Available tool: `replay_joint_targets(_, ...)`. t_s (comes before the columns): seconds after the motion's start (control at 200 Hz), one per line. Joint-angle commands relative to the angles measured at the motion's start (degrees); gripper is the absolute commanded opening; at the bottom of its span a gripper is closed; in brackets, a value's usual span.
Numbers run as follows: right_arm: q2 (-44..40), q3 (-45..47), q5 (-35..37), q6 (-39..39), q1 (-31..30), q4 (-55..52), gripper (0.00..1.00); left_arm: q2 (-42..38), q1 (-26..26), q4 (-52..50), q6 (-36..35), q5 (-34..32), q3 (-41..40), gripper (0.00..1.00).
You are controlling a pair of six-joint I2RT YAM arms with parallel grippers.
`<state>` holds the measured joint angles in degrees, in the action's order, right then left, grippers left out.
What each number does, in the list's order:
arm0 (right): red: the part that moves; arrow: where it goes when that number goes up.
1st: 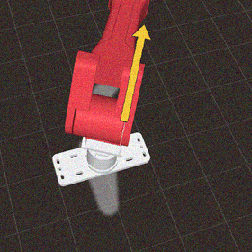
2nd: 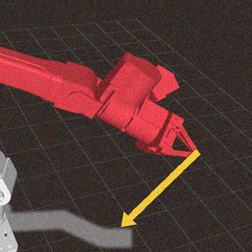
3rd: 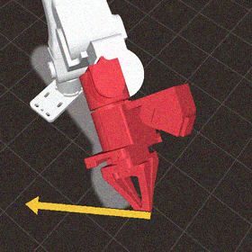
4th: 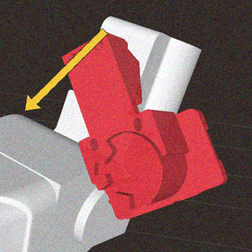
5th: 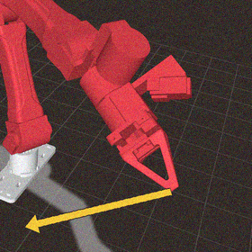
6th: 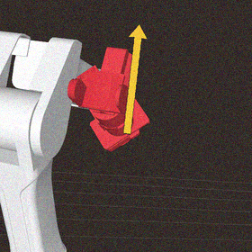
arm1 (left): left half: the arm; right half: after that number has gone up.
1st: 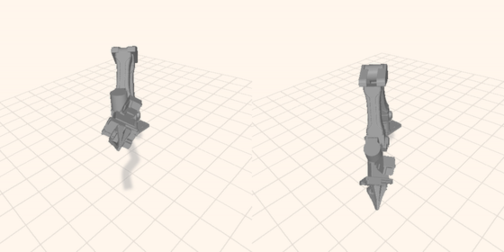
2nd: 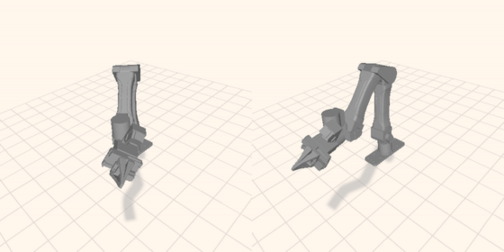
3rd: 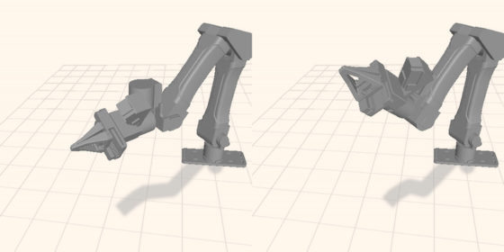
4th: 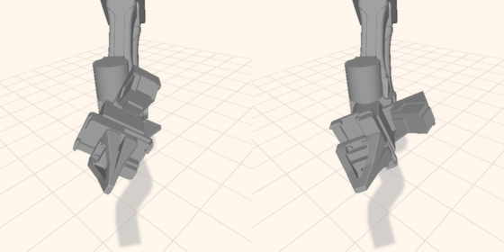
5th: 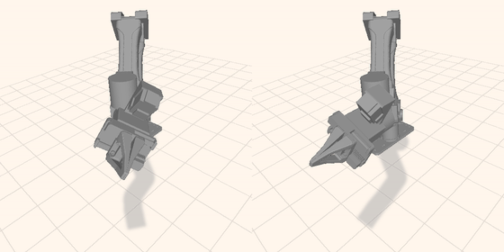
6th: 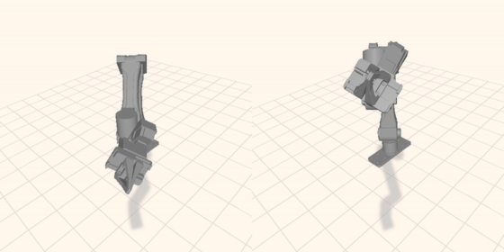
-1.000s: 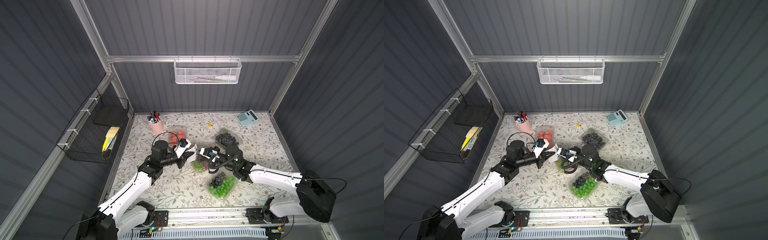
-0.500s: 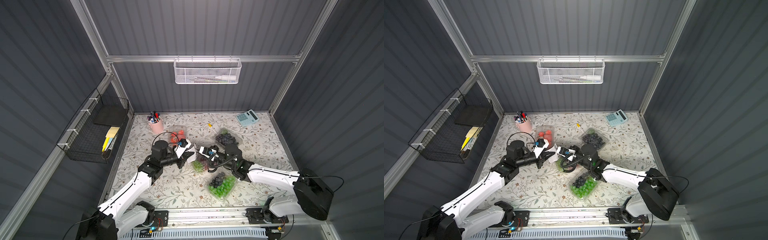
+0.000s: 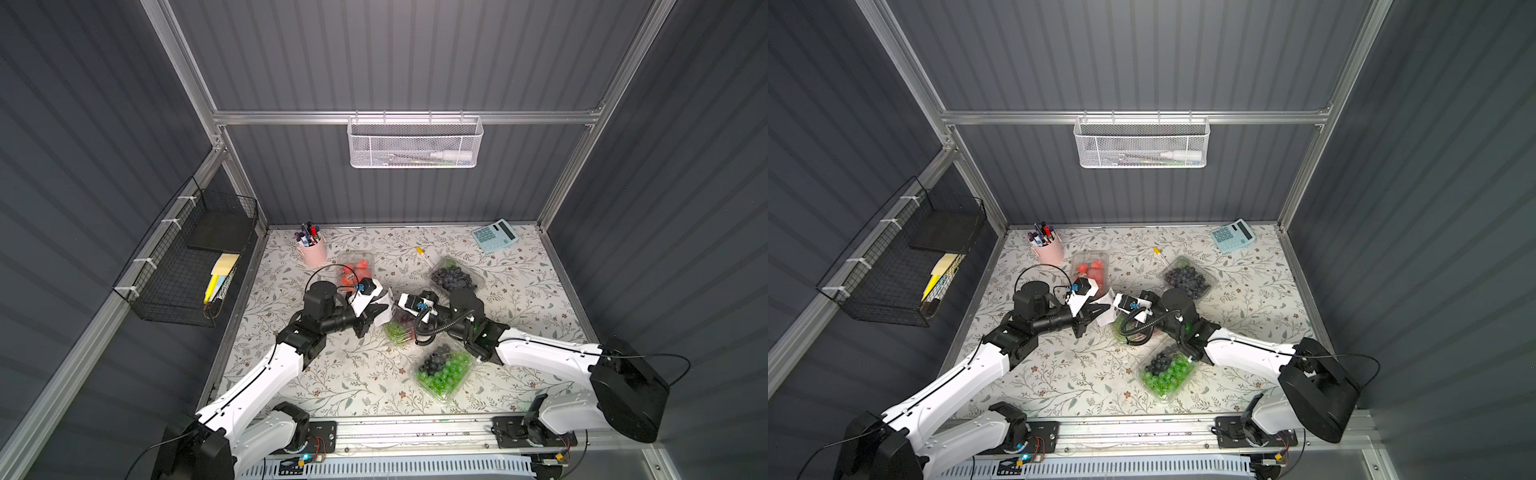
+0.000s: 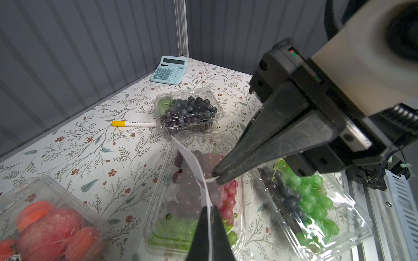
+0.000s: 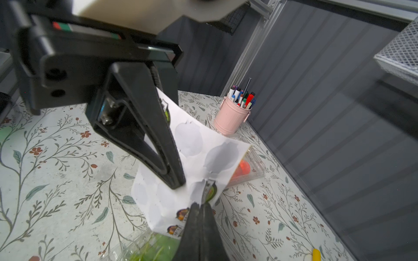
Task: Label fruit boxes
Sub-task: Tear off the label from the label sticker, then stick the label on the fruit box.
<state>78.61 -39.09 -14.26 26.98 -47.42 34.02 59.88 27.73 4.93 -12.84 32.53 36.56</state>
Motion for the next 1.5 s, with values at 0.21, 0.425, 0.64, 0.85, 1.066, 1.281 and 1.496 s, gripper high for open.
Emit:
replay_joint_targets(0.21, -2.7, -0.5, 6.1, -1.0, -0.1, -3.3, 0.00, 0.2, 0.3, -1.4, 0.4, -0.5, 1.5, 0.00)
replay_joint_targets(0.425, -3.8, 0.4, 8.3, -0.9, 0.0, -3.4, 0.00, 0.1, 0.3, -1.9, 0.2, -0.9, 1.6, 0.00)
replay_joint_targets(0.64, -5.8, 1.3, 8.7, 0.3, 0.0, -4.7, 0.00, 0.3, 0.3, -2.6, 0.4, -2.4, 1.9, 0.00)
replay_joint_targets(0.85, -8.4, 1.7, 8.9, 3.6, 0.4, -10.1, 0.00, 0.6, 0.3, -3.8, 0.8, -4.6, 2.5, 0.00)
replay_joint_targets(1.066, -10.5, -7.7, 2.2, 13.2, 5.1, -42.8, 0.00, 3.6, 0.3, -9.4, 2.4, -11.0, 5.0, 0.00)
replay_joint_targets(1.281, -2.7, -17.6, 4.0, 15.7, 5.9, -58.0, 0.00, 6.2, 0.3, -10.7, 6.9, -13.3, 6.1, 0.00)
replay_joint_targets(1.496, 5.1, -26.7, 4.1, 13.6, 6.0, -65.3, 0.00, 7.8, 0.2, -14.4, 8.3, -17.8, 7.8, 0.00)
